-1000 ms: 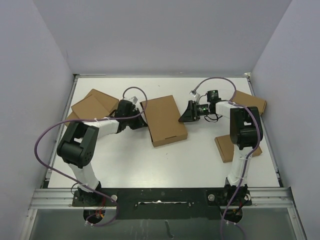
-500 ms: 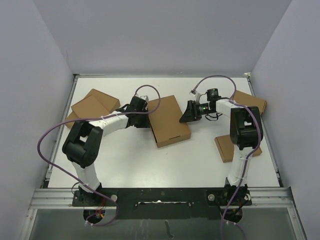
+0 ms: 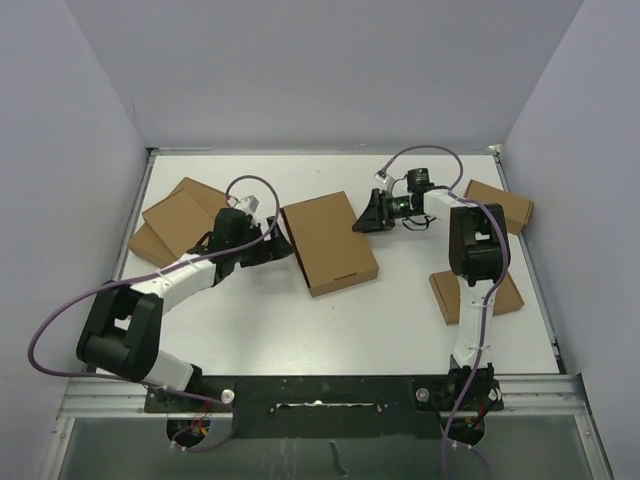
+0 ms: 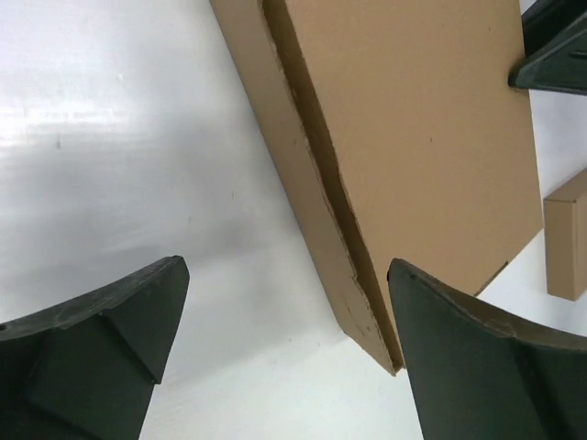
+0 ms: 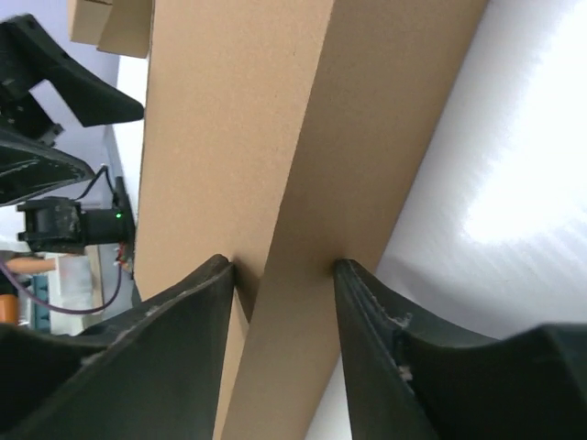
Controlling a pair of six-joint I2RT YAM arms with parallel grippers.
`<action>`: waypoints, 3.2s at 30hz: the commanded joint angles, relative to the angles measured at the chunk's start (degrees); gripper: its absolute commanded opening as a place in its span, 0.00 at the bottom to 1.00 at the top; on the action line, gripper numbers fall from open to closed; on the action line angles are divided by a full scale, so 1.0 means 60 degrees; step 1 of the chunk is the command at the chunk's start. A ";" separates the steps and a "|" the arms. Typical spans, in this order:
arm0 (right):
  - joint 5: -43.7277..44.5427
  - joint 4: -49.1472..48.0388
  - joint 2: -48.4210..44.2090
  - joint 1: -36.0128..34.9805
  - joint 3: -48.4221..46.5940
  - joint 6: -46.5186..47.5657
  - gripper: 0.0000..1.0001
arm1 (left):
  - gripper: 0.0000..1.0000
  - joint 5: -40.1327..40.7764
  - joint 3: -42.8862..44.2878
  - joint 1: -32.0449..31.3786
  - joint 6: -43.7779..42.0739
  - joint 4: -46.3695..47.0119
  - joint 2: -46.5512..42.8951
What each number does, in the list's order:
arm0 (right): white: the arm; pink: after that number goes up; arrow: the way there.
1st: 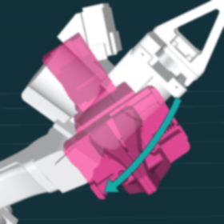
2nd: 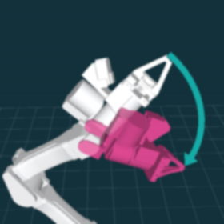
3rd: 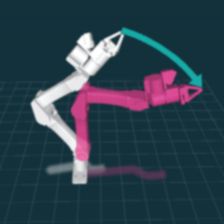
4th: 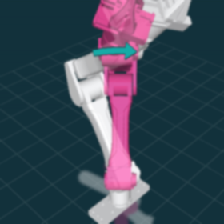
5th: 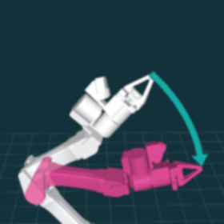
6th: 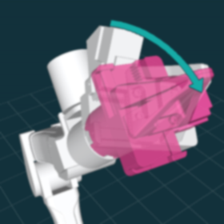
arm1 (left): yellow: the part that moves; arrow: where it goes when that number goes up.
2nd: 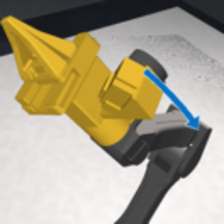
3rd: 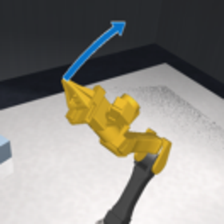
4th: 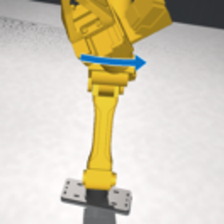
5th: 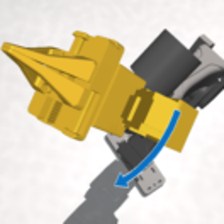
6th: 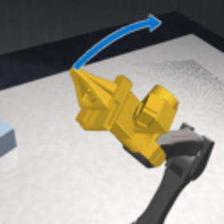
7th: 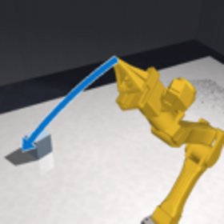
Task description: Fold the paper box
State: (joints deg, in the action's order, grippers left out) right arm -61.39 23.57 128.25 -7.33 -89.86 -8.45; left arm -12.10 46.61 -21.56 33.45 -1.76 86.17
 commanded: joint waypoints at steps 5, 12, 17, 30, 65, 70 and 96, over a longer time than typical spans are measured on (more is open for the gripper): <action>-0.1068 -0.0810 0.0229 0.0525 0.0978 -0.1305 0.28 | 0.98 -0.1145 -0.1822 0.0217 0.1966 0.4187 -0.0479; -0.0742 -0.0480 0.0470 0.0985 0.1252 -0.1048 0.21 | 0.80 -0.1048 -0.2259 0.0381 0.2883 0.5186 -0.0341; -0.0073 0.0339 0.0508 0.1074 0.0976 -0.0301 0.20 | 0.53 -0.1120 -0.1983 0.0385 0.2877 0.5028 0.0123; 0.1268 0.1562 0.0320 0.0872 0.0610 0.1285 0.19 | 0.49 -0.2200 0.0848 -0.0407 0.2887 0.5483 0.2707; 0.2637 0.1951 -0.4834 0.0986 0.0917 0.5227 0.27 | 0.53 -0.1687 0.1951 -0.0998 0.0542 0.2769 0.1205; 0.3599 0.2131 -0.5317 0.1001 0.1035 0.5698 0.27 | 0.53 -0.1954 0.3662 -0.1548 0.0345 0.2143 0.2731; 0.4549 0.2278 -0.0390 0.1002 -0.2220 0.5133 0.05 | 0.80 -0.1555 0.3675 -0.1133 0.2191 0.3215 0.4229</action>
State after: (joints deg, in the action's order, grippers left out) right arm -25.65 34.79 123.28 0.05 -97.21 23.73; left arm -21.28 62.87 -26.94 43.75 13.17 107.13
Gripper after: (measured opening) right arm 0.065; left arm 0.799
